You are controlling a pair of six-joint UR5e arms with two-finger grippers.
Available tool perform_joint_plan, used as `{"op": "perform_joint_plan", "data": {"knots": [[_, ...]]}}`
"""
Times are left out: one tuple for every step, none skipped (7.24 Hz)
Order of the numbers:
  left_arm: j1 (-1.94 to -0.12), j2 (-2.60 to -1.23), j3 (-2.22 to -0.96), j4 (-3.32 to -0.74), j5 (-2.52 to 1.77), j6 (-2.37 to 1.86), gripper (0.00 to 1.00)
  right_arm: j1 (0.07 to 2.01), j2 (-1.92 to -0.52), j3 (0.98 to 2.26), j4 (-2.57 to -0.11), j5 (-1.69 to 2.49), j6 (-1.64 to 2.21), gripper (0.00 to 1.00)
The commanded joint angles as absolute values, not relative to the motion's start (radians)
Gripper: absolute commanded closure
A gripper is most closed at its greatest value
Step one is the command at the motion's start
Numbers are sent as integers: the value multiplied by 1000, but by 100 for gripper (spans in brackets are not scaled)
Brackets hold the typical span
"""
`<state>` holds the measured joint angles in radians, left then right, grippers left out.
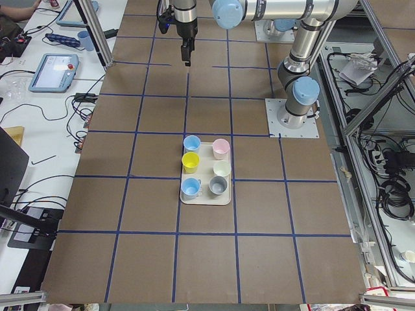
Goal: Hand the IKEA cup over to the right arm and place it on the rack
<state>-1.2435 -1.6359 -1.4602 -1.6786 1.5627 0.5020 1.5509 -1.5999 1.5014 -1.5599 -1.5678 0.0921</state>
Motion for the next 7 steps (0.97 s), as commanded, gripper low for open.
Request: {"op": "perform_joint_plan", "data": {"knots": [[-1094, -1683, -1479, -1664, 1563, 807, 0, 1551, -1600, 1500, -1562, -1568, 92, 0], [-1051, -1733, -1505, -1581, 1563, 889, 0, 1551, -1600, 1500, -1560, -1568, 92, 0], [-1013, -1788, -1553, -1449, 1565, 967, 0, 1551, -1600, 1499, -1560, -1568, 92, 0], [-970, -1825, -1595, -1346, 1568, 1045, 0, 1551, -1600, 1499, -1560, -1568, 92, 0], [-945, -1856, -1612, -1312, 1563, 1072, 0, 1551, -1600, 1499, -1560, -1568, 92, 0], [-942, -1883, -1620, -1310, 1563, 1069, 0, 1551, -1600, 1497, -1560, -1568, 92, 0], [-934, -1908, -1629, -1283, 1566, 1093, 0, 1551, -1600, 1497, -1560, -1568, 92, 0]]}}
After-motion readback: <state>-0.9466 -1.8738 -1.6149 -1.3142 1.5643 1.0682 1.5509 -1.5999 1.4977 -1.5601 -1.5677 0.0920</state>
